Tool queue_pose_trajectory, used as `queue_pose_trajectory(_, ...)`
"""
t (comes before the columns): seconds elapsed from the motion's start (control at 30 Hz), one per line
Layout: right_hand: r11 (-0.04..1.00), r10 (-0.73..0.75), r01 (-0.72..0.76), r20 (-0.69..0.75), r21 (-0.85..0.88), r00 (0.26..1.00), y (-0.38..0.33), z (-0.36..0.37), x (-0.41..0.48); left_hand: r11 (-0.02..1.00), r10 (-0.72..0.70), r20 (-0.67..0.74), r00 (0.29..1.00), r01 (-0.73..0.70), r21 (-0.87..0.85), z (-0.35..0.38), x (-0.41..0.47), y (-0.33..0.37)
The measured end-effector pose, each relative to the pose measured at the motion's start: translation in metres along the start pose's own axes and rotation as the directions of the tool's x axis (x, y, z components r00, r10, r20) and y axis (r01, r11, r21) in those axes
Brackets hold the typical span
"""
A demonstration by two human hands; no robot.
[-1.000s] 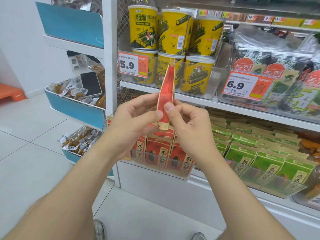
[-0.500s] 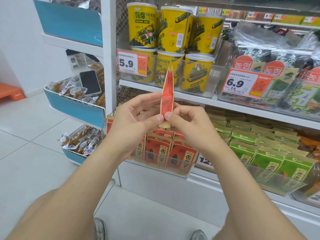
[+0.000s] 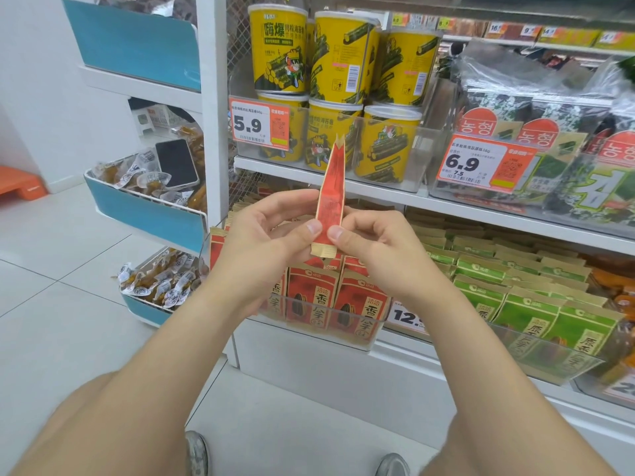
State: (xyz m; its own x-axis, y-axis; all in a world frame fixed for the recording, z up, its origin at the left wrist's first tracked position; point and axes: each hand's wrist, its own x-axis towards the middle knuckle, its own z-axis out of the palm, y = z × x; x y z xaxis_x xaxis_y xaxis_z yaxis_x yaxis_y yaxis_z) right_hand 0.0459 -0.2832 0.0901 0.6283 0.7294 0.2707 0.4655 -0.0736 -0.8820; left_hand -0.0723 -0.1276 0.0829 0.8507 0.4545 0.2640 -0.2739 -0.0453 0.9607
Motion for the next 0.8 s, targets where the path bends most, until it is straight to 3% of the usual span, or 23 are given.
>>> queue_pose_trajectory(0.2,0.999,0.020,-0.021,-0.044,-0.041,0.999,-0.005,0.005,-0.001,1.000,0.008,0.124,0.992,-0.010,0.018,-0.011,0.002,0.002)
queue_pose_trajectory(0.47,0.995,0.001,-0.003,-0.021,-0.098,1.000,-0.003,0.006,-0.002,0.999,-0.042,0.080,0.996,0.043,-0.010,-0.012,0.003,0.004)
queue_pose_trajectory(0.53,0.980,-0.020,0.012,-0.042,-0.196,0.999,-0.003,0.009,-0.002,0.993,-0.090,0.040,0.995,0.093,-0.076,-0.008,0.002,0.006)
queue_pose_trajectory(0.67,0.880,-0.029,-0.001,-0.055,-0.475,0.998,-0.002,0.018,-0.005,0.994,-0.100,-0.025,0.995,0.101,0.039,-0.004,-0.002,0.006)
queue_pose_trajectory(0.73,0.883,-0.053,-0.019,-0.139,-0.469,0.989,-0.005,0.020,-0.005,0.993,-0.115,-0.003,0.993,0.115,0.040,-0.003,-0.002,0.005)
queue_pose_trajectory(0.8,0.938,-0.051,-0.047,-0.271,-0.343,0.961,-0.007,0.018,-0.004,0.989,-0.149,0.048,0.988,0.148,0.031,-0.003,-0.002,0.008)
